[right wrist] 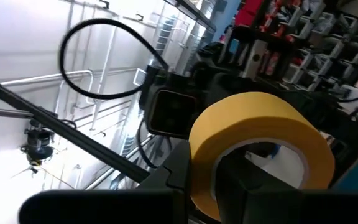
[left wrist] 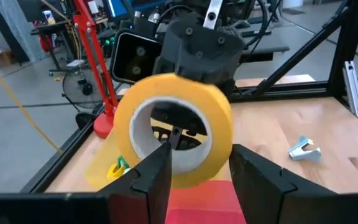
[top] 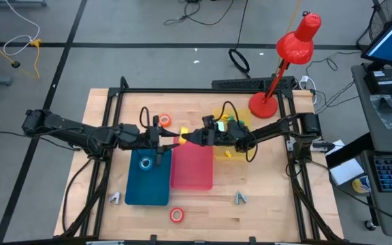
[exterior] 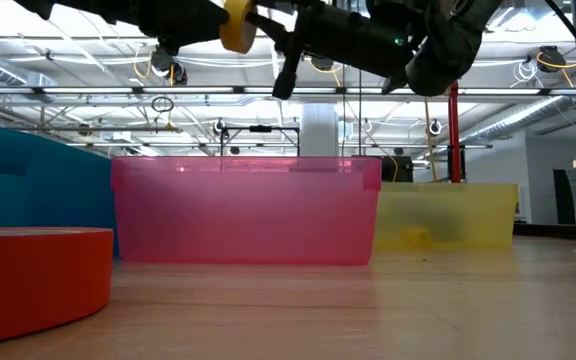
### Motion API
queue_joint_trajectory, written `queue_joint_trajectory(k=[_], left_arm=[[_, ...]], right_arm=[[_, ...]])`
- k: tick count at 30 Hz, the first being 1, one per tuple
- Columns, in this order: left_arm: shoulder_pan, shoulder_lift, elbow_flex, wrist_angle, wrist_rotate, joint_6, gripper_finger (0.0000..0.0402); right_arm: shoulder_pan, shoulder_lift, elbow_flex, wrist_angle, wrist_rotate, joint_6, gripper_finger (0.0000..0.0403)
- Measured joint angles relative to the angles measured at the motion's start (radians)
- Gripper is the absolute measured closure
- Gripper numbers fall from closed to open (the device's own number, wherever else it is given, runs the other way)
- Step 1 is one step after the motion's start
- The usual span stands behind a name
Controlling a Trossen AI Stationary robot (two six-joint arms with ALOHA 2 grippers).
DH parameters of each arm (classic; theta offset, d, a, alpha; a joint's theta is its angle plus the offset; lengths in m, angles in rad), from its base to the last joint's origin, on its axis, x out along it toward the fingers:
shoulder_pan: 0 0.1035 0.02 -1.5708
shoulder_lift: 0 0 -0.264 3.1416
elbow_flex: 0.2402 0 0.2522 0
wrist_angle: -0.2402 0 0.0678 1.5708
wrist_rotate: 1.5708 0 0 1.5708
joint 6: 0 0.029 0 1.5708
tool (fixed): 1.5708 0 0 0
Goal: Pick and place Stapler, Stapler remover, tape
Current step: Put the yellow tape into the blue bin
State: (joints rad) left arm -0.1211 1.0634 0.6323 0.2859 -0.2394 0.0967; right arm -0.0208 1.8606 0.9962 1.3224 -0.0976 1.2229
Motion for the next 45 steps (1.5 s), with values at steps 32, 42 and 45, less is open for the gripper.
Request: queue_joint_trajectory(k=[32,42,45], left_arm=[[0.005,-0.141,0.011,-0.531,0.167,-0.293,0.0368],[-0.039,-0.174,0.166,-1.034,0.14,-0.492,0.0368],[-0.074,-0.115,0.165,-1.031,0.165,-0.526,0.0368]], right_arm=[[-0.015,-0.004,0.044,-0.227,-0.549,0.209,0.0225],[-0.022,-0.008,0.044,-0.078,-0.533,0.151,0.0207],[-0.034,-0.008,0.045,-0.039,-0.527,0.125,0.0214]])
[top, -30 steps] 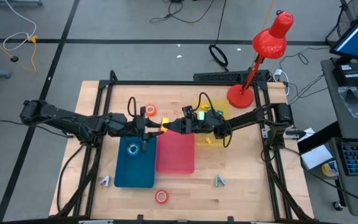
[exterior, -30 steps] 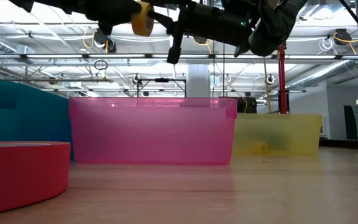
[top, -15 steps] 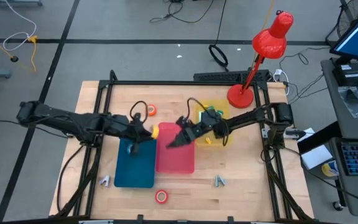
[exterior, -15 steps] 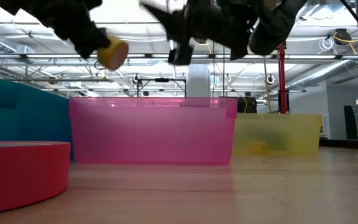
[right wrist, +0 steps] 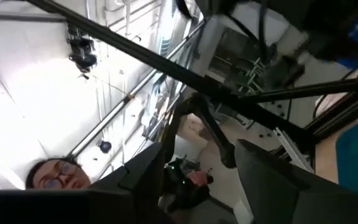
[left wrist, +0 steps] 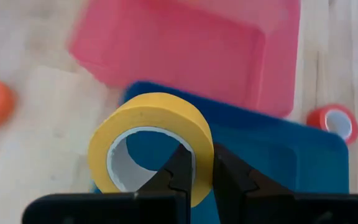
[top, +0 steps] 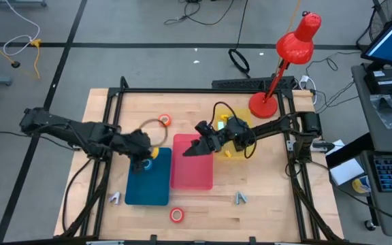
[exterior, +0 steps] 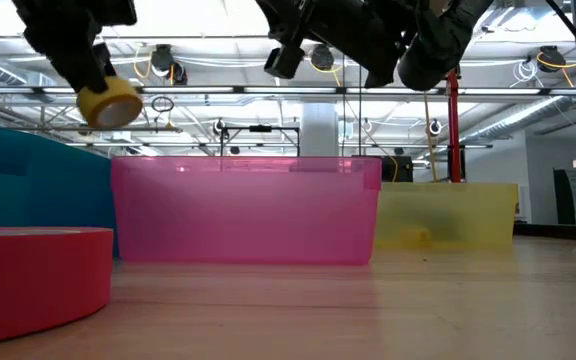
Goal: Pick and place Stapler, Stapler remover, tape
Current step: Put the yellow tape into the blue bin
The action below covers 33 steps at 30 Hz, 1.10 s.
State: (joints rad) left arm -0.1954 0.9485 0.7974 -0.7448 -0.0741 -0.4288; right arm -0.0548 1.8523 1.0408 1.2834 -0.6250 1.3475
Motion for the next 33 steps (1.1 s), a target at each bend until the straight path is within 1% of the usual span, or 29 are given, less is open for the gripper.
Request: queue_joint_trajectory(k=[6,13,18,23,30,33], left_arm=[[-0.039,0.17,-0.001,0.037,0.044,-0.003,0.0368],[-0.02,0.322,-0.001,0.095,0.098,-0.02,0.0368],[0.008,0.396,-0.001,0.167,0.129,-0.032,0.0368],[0.04,0.455,-0.001,0.153,0.129,-0.069,0.0368],[0.069,0.501,-0.001,0.167,0.129,-0.093,0.0368],[0.079,0.518,-0.001,0.165,0.127,-0.101,0.0346]], right_arm=[[-0.011,0.001,0.0,0.003,-0.008,-0.031,0.0227],[-0.011,0.001,0.0,0.003,-0.009,-0.047,0.0231],[-0.012,0.001,0.0,0.001,-0.008,-0.05,0.0232],[-0.011,0.001,0.0,0.009,-0.009,-0.051,0.0232],[-0.011,0.001,0.0,0.028,-0.007,-0.051,0.0232],[-0.011,0.001,0.0,0.03,-0.007,-0.051,0.0232]])
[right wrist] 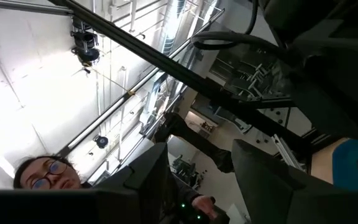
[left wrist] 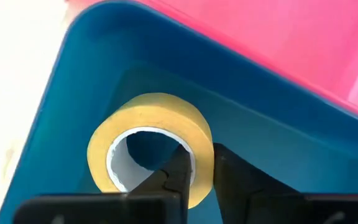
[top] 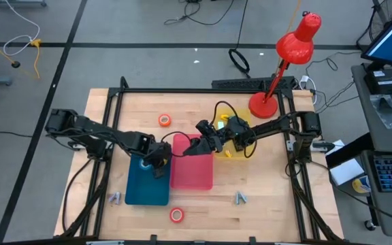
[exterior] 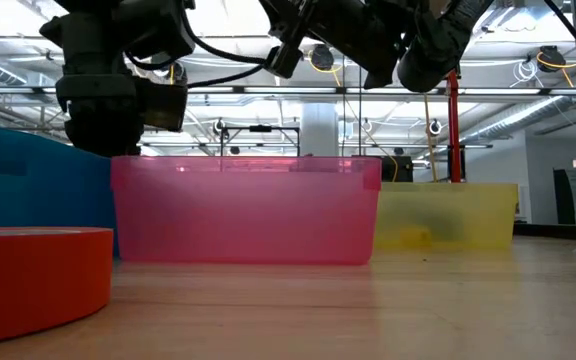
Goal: Pick and place Stapler, Stapler remover, tape
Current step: Put the yellow tape into the blue bin, then put the orange tape into the blue bin
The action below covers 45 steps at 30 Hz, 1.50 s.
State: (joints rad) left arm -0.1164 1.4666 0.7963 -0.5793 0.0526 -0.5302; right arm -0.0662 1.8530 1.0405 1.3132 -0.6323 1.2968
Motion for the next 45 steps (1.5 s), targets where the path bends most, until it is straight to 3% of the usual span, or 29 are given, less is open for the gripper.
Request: queue_joint_trajectory(k=[9,15,18,21,27,32,39,45], left_arm=[[0.0,0.004,0.0,0.004,0.005,-0.026,0.028],[0.031,-0.05,0.0,-0.001,0.178,-0.059,0.026],[0.052,-0.148,0.0,-0.005,0.187,-0.077,0.0258],[0.076,-0.268,0.0,-0.002,0.122,-0.074,0.0257],[0.145,-0.445,0.0,-0.001,-0.153,0.107,0.0257],[0.297,-0.447,0.0,-0.017,-0.134,0.22,0.0257],[0.515,-0.347,0.0,-0.005,-0.02,0.34,0.0256],[0.64,-0.26,0.0,0.01,0.062,0.421,0.0256]], right_arm=[[0.0,0.0,0.0,0.0,-0.001,0.0,0.0232],[0.001,0.0,0.0,0.0,-0.004,0.0,0.0232],[0.001,0.0,0.0,0.005,-0.031,0.0,0.0232],[0.0,0.0,0.0,0.028,-0.053,-0.002,0.0232],[-0.02,0.001,0.0,0.187,-0.053,-0.041,0.0232],[-0.06,0.001,0.0,0.234,-0.119,-0.021,0.0232],[-0.127,-0.016,-0.001,0.07,-0.242,-0.033,0.0232],[-0.145,-0.158,-0.002,-0.409,-0.241,-0.335,0.0247]])
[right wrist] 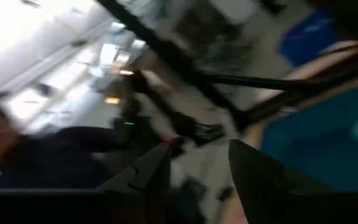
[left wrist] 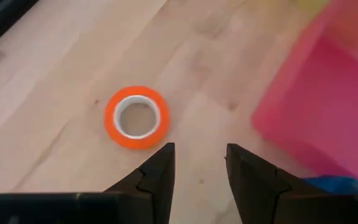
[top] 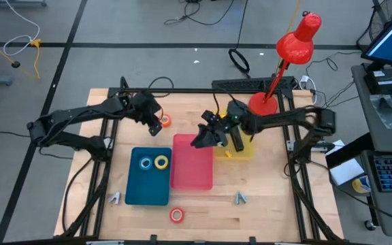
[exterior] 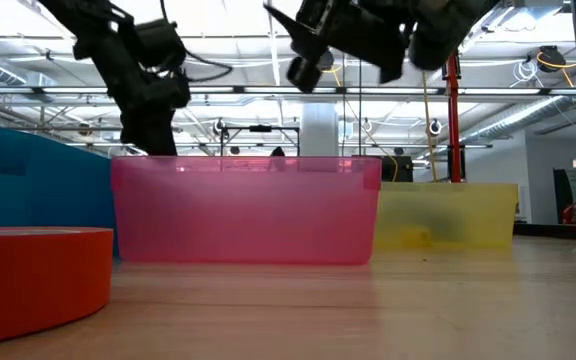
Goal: Pick and place Stapler, Stapler remover, tape
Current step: Put the orange tape into the blue bin
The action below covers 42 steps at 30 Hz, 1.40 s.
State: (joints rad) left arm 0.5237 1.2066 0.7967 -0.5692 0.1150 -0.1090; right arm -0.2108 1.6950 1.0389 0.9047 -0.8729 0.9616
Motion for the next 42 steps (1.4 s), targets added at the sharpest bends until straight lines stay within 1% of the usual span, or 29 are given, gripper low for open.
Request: queue_joint_trajectory(k=[2,4,6,8,10,12,14,17,21,25,28,31,36,39,42], left_arm=[[0.031,0.026,0.0,0.005,0.019,0.024,0.0256],[0.053,0.042,0.0,0.019,0.041,0.045,0.0256],[0.07,0.059,0.0,0.037,0.06,0.066,0.0256],[0.079,0.072,0.0,0.047,0.079,0.083,0.0256],[0.083,0.082,0.0,0.059,0.088,0.1,0.0256],[0.084,0.088,0.0,0.052,0.091,0.12,0.0256],[0.078,0.1,0.0,0.069,0.094,0.141,0.0256],[0.076,0.116,0.0,0.077,0.097,0.162,0.0256],[0.068,0.164,0.002,0.1,0.109,0.183,0.0256],[0.056,0.235,0.07,0.077,0.104,0.234,0.0256],[0.049,0.305,0.149,0.016,0.044,0.287,0.0256],[0.051,0.383,0.241,-0.053,-0.008,0.294,0.0256],[0.062,0.498,0.34,-0.183,-0.004,0.29,0.0256],[0.065,0.542,0.358,-0.229,0.0,0.29,0.0256],[0.065,0.556,0.358,-0.253,-0.002,0.283,0.0255]], right_arm=[[0.001,-0.073,0.0,-0.228,0.067,-0.15,0.0256],[0.012,-0.153,0.0,-0.465,0.169,-0.289,0.0265],[0.029,-0.228,0.001,-0.669,0.312,-0.41,0.0273],[0.051,-0.301,0.001,-0.844,0.464,-0.497,0.0279],[0.076,-0.365,0.001,-0.971,0.611,-0.554,0.0283],[0.097,-0.427,0.001,-1.076,0.726,-0.584,0.0286],[0.114,-0.475,0.001,-1.146,0.819,-0.605,0.0287],[0.129,-0.54,0.001,-1.244,0.917,-0.612,0.0287],[0.13,-0.603,0.001,-1.326,0.981,-0.611,0.0287],[0.129,-0.64,0.001,-1.335,0.981,-0.611,0.0287],[0.13,-0.651,0.001,-1.336,0.981,-0.61,0.0287],[0.13,-0.652,0.001,-1.337,0.978,-0.608,0.0287],[0.13,-0.652,0.001,-1.375,0.978,-0.608,0.0287],[0.126,-0.658,0.001,-1.418,0.983,-0.608,0.0287],[0.125,-0.671,0.001,-1.431,1.007,-0.608,0.0287]])
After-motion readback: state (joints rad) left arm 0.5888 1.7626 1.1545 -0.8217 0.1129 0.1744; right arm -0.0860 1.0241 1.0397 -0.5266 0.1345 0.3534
